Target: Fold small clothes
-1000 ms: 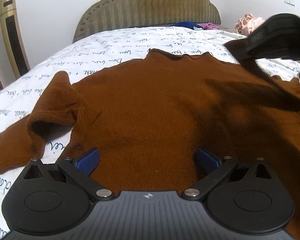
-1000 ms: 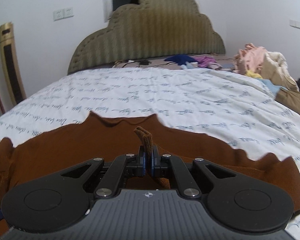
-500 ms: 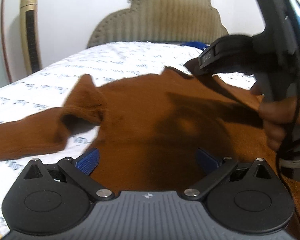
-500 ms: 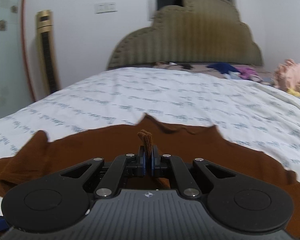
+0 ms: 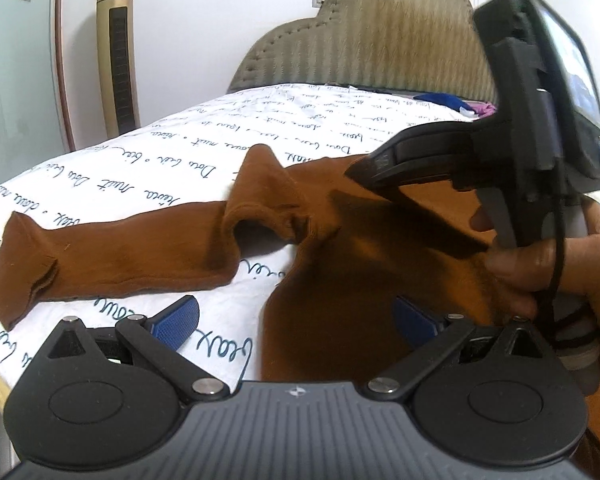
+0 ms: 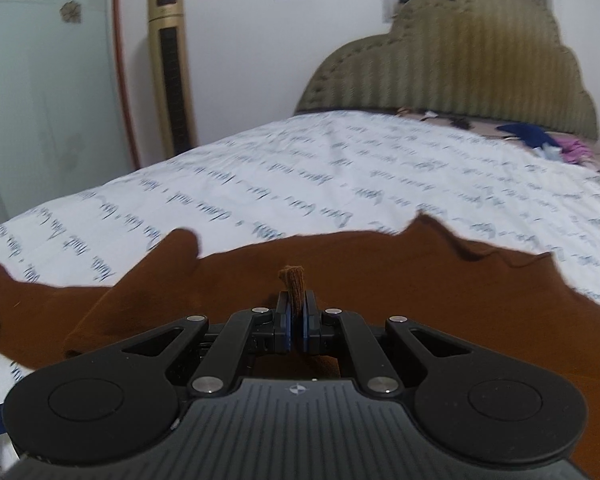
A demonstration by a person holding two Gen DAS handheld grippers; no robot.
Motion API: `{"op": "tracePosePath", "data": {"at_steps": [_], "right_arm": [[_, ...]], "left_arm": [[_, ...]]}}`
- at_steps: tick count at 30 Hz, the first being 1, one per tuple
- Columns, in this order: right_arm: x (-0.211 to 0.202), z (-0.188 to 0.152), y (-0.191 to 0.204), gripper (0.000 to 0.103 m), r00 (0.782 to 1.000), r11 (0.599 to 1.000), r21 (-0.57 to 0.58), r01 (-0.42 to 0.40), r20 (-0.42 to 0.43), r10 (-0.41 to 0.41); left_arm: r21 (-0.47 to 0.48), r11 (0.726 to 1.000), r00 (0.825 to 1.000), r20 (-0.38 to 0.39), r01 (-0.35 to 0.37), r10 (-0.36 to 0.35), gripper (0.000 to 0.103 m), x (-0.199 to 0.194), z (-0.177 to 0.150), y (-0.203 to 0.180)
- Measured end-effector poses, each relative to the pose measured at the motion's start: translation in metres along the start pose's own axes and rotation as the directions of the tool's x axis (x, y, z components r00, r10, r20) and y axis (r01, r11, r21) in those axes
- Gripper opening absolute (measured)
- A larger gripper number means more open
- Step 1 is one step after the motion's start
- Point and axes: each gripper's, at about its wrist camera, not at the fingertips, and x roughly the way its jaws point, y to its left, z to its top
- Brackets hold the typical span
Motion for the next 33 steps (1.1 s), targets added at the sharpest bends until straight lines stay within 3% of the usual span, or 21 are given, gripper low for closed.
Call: {"op": "tracePosePath", "data": {"at_steps": [7, 11, 17, 21, 24, 29, 33], "right_arm": [[0.009, 0.001, 0.004, 0.009, 0.997, 0.997, 0.030, -0.067, -0.024, 0.068], [0.017, -0.002, -0.001, 0.012, 0.990, 0.993, 0.071, -0.093, -0.101, 0.100], [-0.012, -0.007, -0.028, 0.017, 0.978, 0.947, 0.256, -0.195, -0.020, 0.207], [0.007, -0.017, -0.027, 0.021, 0.974, 0.957, 0.257, -0.136, -0.141, 0.176], [0.000, -0.020, -0.018, 0.023, 0.983, 0.962, 0.246, -0.119, -0.105, 0.149], [-0.022, -0.008, 0.017, 0.025, 0.970, 0.958, 0.165, -0.234, -0.031, 0.242], [-0.017, -0.005, 0.055, 0.042, 0.910, 0.903, 0.179, -0.391, -0.069, 0.408]], "left_arm": [[0.025, 0.998, 0.998, 0.044, -0.050, 0.049, 0.103, -0.010, 0.000, 0.002], [0.047, 0.997, 0.997, 0.033, -0.066, 0.065, 0.103, -0.012, -0.001, 0.003], [0.050, 0.994, 0.994, 0.063, -0.098, 0.094, 0.103, -0.020, -0.004, 0.009], [0.039, 0.994, 0.994, 0.043, -0.099, 0.097, 0.103, -0.020, -0.002, 0.014], [0.036, 0.991, 0.991, 0.057, -0.126, 0.124, 0.103, -0.027, -0.002, 0.024], [-0.009, 0.963, 0.960, 0.074, -0.271, 0.271, 0.103, -0.046, -0.003, 0.072], [-0.104, 0.896, 0.898, 0.039, -0.432, 0.437, 0.103, -0.054, -0.003, 0.127]]}}
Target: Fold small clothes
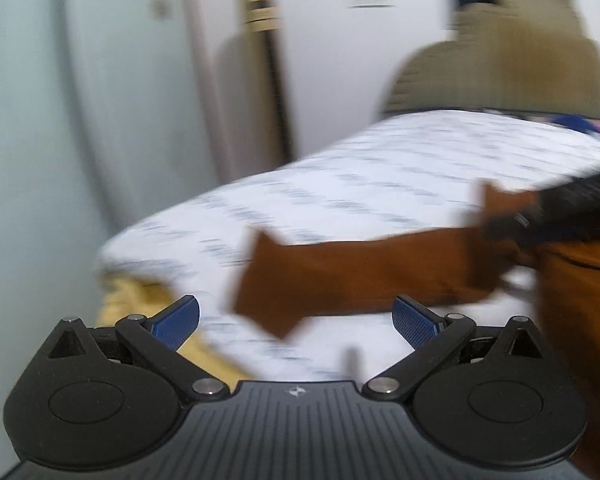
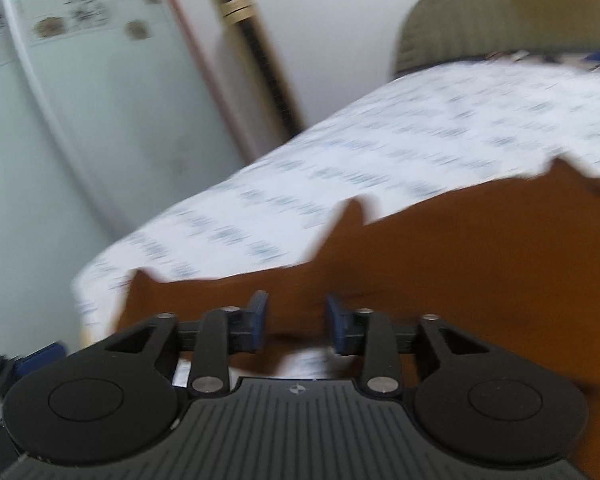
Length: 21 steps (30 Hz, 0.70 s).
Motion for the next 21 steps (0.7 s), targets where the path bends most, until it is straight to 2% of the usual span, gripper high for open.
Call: {"op": "tracePosePath", "data": {"at_steps": [2, 5, 8, 11, 13, 14, 15, 16, 19, 21], "right_arm": [[0.017, -0.004, 0.016, 0.045, 0.995, 0.996, 0.024, -0.085, -0.054, 0.086], [0.046, -0.011, 0.037, 0.045, 0.969, 0.977, 0.102, -0.190, -0.141, 0.203], [0.072, -0.016, 0.050, 0.045, 0.947, 0.954, 0.182, -0.237, -0.178, 0.269], [0.092, -0.020, 0.049, 0.045, 0.937, 0.928, 0.271, -0.255, -0.166, 0.306], [0.100, -0.024, 0.046, 0.041, 0.919, 0.895, 0.337, -0.293, -0.159, 0.360], [0.101, -0.024, 0.046, 0.024, 0.910, 0.881, 0.355, -0.312, -0.154, 0.384], [0.102, -0.025, 0.048, 0.013, 0.899, 0.871, 0.363, -0.331, -0.160, 0.408], [0.101, -0.024, 0.050, 0.010, 0.893, 0.869, 0.362, -0.337, -0.169, 0.417], [0.090, -0.012, 0.058, 0.010, 0.909, 0.896, 0.294, -0.332, -0.153, 0.387], [0.076, 0.005, 0.062, 0.010, 0.905, 0.887, 0.284, -0.363, -0.117, 0.408]], "left_arm": [[-0.039, 0.996, 0.997, 0.008, -0.076, 0.076, 0.103, 0.009, 0.003, 0.020], [-0.094, 0.978, 0.983, 0.002, -0.184, 0.185, 0.103, 0.020, 0.008, 0.045], [-0.162, 0.962, 0.975, -0.001, -0.221, 0.224, 0.103, 0.022, 0.014, 0.068], [-0.193, 0.952, 0.970, 0.016, -0.236, 0.244, 0.103, 0.020, 0.018, 0.081], [-0.225, 0.948, 0.970, 0.031, -0.226, 0.239, 0.103, 0.016, 0.018, 0.087], [-0.240, 0.945, 0.971, 0.035, -0.220, 0.235, 0.103, 0.014, 0.019, 0.088], [-0.252, 0.944, 0.973, 0.035, -0.214, 0.230, 0.103, 0.014, 0.019, 0.089], [-0.260, 0.943, 0.974, 0.032, -0.210, 0.226, 0.103, 0.015, 0.020, 0.088], [-0.293, 0.935, 0.974, 0.045, -0.198, 0.221, 0.103, 0.009, 0.020, 0.085], [-0.318, 0.930, 0.974, 0.064, -0.184, 0.215, 0.103, 0.003, 0.021, 0.084]]}}
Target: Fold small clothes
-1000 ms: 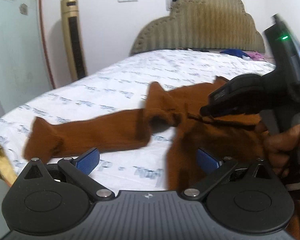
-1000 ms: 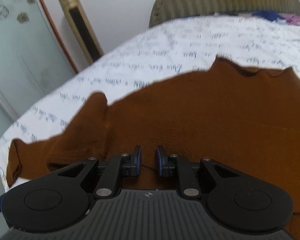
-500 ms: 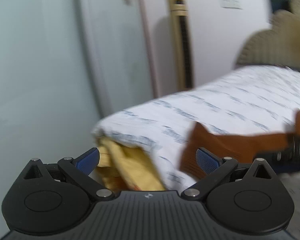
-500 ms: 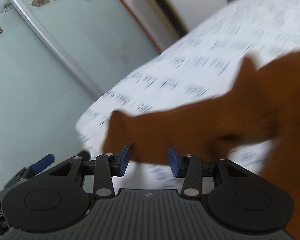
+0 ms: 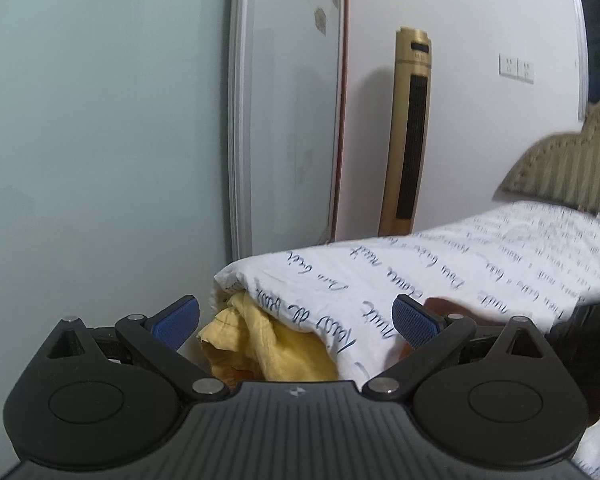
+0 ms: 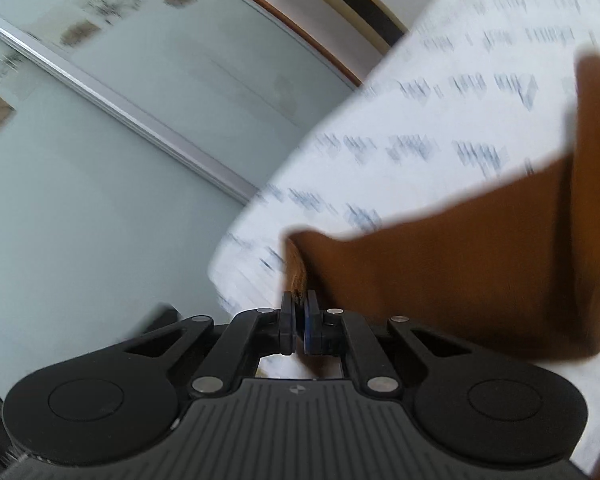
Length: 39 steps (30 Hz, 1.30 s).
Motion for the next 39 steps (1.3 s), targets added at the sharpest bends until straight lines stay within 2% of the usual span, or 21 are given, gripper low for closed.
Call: {"op": "tracePosePath", "data": {"at_steps": [5, 7, 9, 13, 16, 18, 21, 22, 24, 25, 27, 28, 29, 30, 31, 33, 34, 35, 36, 37, 39], "right_arm": [[-0.055, 0.038, 0.055, 0.010, 0.983, 0.982, -0.132, -0.134, 0.106, 0.148], [-0.085, 0.050, 0.065, 0.010, 0.973, 0.973, -0.181, -0.140, 0.157, 0.169], [-0.117, 0.060, 0.060, 0.010, 0.966, 0.978, -0.190, -0.092, 0.223, 0.134], [-0.188, 0.071, 0.014, 0.010, 0.936, 0.995, -0.094, 0.024, 0.353, 0.011], [-0.244, 0.062, -0.024, 0.010, 0.893, 0.991, -0.017, 0.136, 0.435, -0.115], [-0.281, 0.052, -0.051, 0.010, 0.854, 0.977, 0.042, 0.208, 0.479, -0.203], [-0.331, 0.031, -0.089, 0.010, 0.763, 0.924, 0.146, 0.352, 0.527, -0.374], [-0.347, 0.023, -0.099, 0.010, 0.719, 0.892, 0.183, 0.413, 0.535, -0.442], [-0.374, 0.010, -0.118, 0.009, 0.614, 0.804, 0.246, 0.542, 0.537, -0.578], [-0.383, 0.004, -0.127, 0.010, 0.548, 0.741, 0.266, 0.616, 0.530, -0.646], [-0.393, -0.008, -0.148, 0.018, 0.400, 0.582, 0.359, 0.730, 0.466, -0.789], [-0.395, -0.014, -0.157, 0.023, 0.337, 0.506, 0.407, 0.760, 0.419, -0.843], [-0.397, -0.022, -0.163, 0.023, 0.298, 0.464, 0.447, 0.765, 0.393, -0.870], [-0.397, -0.030, -0.167, 0.023, 0.311, 0.480, 0.467, 0.742, 0.395, -0.864], [-0.397, -0.039, -0.170, 0.023, 0.372, 0.547, 0.468, 0.694, 0.418, -0.829], [-0.385, -0.048, -0.174, 0.025, 0.523, 0.697, 0.479, 0.534, 0.460, -0.717], [-0.378, -0.051, -0.178, 0.037, 0.590, 0.752, 0.485, 0.446, 0.473, -0.655], [-0.371, -0.053, -0.184, 0.049, 0.641, 0.787, 0.486, 0.381, 0.475, -0.603], [-0.359, -0.052, -0.187, 0.051, 0.672, 0.803, 0.484, 0.348, 0.468, -0.574], [-0.346, -0.049, -0.188, 0.051, 0.686, 0.802, 0.483, 0.352, 0.451, -0.572], [-0.321, -0.044, -0.191, 0.051, 0.689, 0.777, 0.495, 0.388, 0.404, -0.602]], "left_arm": [[-0.024, 0.997, 0.997, 0.001, 0.079, -0.079, 0.103, -0.009, 0.002, -0.012], [-0.003, 0.993, 0.993, -0.023, 0.120, -0.120, 0.103, -0.010, 0.000, -0.022], [0.023, 0.986, 0.985, -0.050, 0.167, -0.166, 0.103, -0.012, -0.003, -0.036], [0.103, 0.960, 0.964, -0.094, 0.259, -0.250, 0.103, -0.019, -0.012, -0.069], [0.166, 0.937, 0.951, -0.103, 0.307, -0.293, 0.103, -0.025, -0.020, -0.089], [0.205, 0.920, 0.942, -0.110, 0.333, -0.316, 0.103, -0.029, -0.025, -0.102], [0.245, 0.902, 0.934, -0.132, 0.355, -0.331, 0.103, -0.029, -0.033, -0.117], [0.252, 0.897, 0.931, -0.144, 0.363, -0.336, 0.103, -0.028, -0.035, -0.122], [0.258, 0.889, 0.924, -0.169, 0.378, -0.343, 0.103, -0.028, -0.038, -0.131], [0.264, 0.882, 0.918, -0.186, 0.391, -0.351, 0.103, -0.026, -0.039, -0.136], [0.278, 0.864, 0.904, -0.219, 0.419, -0.367, 0.103, -0.024, -0.045, -0.148], [0.290, 0.854, 0.897, -0.232, 0.433, -0.376, 0.103, -0.025, -0.048, -0.155], [0.301, 0.845, 0.893, -0.239, 0.442, -0.382, 0.103, -0.026, -0.051, -0.160], [0.322, 0.830, 0.886, -0.246, 0.456, -0.392, 0.103, -0.028, -0.055, -0.167], [0.343, 0.816, 0.883, -0.248, 0.464, -0.398, 0.103, -0.030, -0.059, -0.173], [0.387, 0.794, 0.882, -0.246, 0.469, -0.401, 0.103, -0.035, -0.066, -0.184], [0.403, 0.785, 0.881, -0.247, 0.471, -0.403, 0.103, -0.037, -0.069, -0.188], [0.422, 0.770, 0.878, -0.249, 0.477, -0.408, 0.103, -0.040, -0.072, -0.193], [0.440, 0.758, 0.876, -0.249, 0.482, -0.412, 0.103, -0.042, -0.074, -0.197], [0.459, 0.745, 0.875, -0.246, 0.484, -0.417, 0.103, -0.045, -0.077, -0.200], [0.502, 0.721, 0.877, -0.227, 0.478, -0.423, 0.103, -0.049, -0.082, -0.207]]}}
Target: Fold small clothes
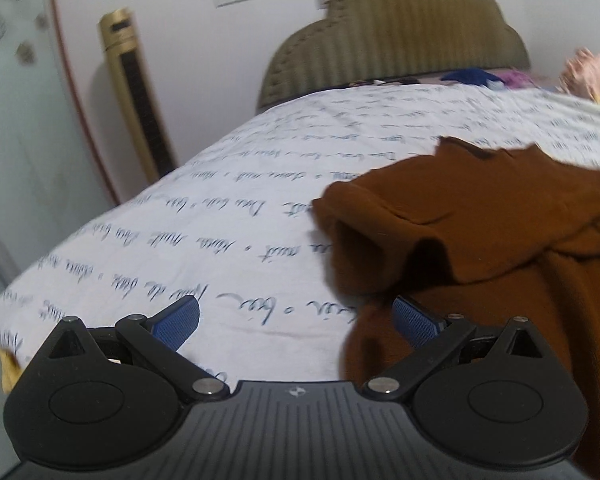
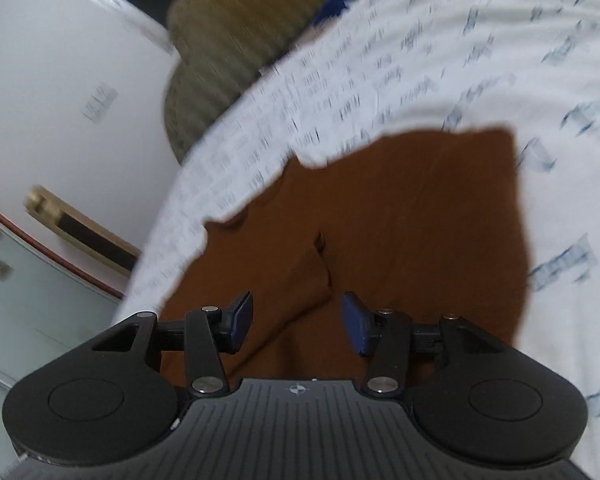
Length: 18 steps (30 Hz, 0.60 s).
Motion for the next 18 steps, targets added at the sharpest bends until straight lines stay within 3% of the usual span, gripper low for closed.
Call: {"op": "tracePosePath", "data": {"at_steps": [4, 6, 10, 14, 18], "right_arm": [[0.029, -0.007, 0.008, 0.051, 0.999, 0.995, 0.086, -0.054, 0.000, 0.055], [0.042, -0.002, 0.012, 0.049, 0.999, 0.992, 0.117, -0.048, 0.025, 0.045], [0.044, 0.005, 0.013, 0.012, 0.997, 0.987, 0.159, -0.006, 0.071, -0.005], [0.035, 0.020, 0.019, 0.012, 0.996, 0.994, 0.112, 0.002, 0.093, -0.013], [0.016, 0.046, 0.053, 0.012, 0.979, 0.999, -0.035, 0.003, 0.204, 0.004]], "left_arm": [[0.075, 0.996, 0.998, 0.037, -0.046, 0.044, 0.103, 0.009, 0.003, -0.015], [0.106, 0.993, 0.998, 0.036, -0.051, 0.047, 0.103, 0.019, 0.007, -0.021], [0.135, 0.987, 0.996, 0.035, -0.090, 0.086, 0.103, 0.043, 0.019, -0.028], [0.069, 0.980, 0.982, 0.042, -0.186, 0.183, 0.103, 0.063, 0.038, -0.014], [-0.058, 0.966, 0.967, 0.023, -0.254, 0.255, 0.103, 0.077, 0.059, 0.018]]}}
